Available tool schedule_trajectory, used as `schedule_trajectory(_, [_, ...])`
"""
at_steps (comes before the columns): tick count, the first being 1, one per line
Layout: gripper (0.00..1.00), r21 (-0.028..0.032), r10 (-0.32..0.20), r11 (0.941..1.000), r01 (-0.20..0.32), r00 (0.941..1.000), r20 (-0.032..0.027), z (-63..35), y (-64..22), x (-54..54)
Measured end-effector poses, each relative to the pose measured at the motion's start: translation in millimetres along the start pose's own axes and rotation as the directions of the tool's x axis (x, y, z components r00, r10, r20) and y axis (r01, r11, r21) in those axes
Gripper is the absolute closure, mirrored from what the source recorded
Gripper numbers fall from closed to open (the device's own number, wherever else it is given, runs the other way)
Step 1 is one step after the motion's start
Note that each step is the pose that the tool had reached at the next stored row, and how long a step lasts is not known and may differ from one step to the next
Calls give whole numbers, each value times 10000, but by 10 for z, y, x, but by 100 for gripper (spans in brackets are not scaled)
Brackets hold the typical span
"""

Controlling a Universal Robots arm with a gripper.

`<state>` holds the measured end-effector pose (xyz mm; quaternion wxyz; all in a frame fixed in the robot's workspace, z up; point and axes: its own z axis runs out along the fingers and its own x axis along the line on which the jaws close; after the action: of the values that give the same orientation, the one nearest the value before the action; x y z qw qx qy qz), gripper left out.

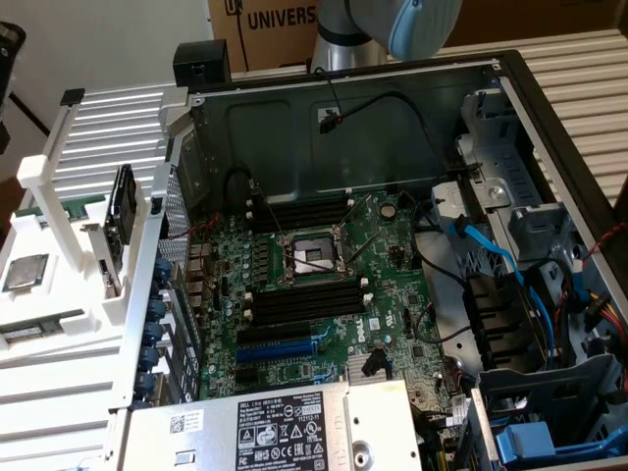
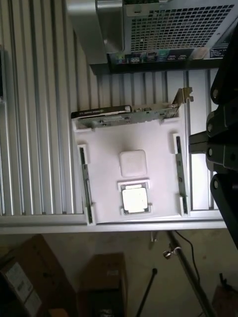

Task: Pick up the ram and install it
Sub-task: 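Reach for the ram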

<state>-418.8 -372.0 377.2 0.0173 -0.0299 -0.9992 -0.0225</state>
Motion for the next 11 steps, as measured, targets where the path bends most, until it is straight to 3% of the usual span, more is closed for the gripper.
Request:
schedule_trajectory(7, [90, 3, -78, 10000, 78, 10000, -14, 35, -7, 246])
schedule_trajectory(11, [90, 6, -135, 9999, 135, 9999, -36, 36, -2, 261])
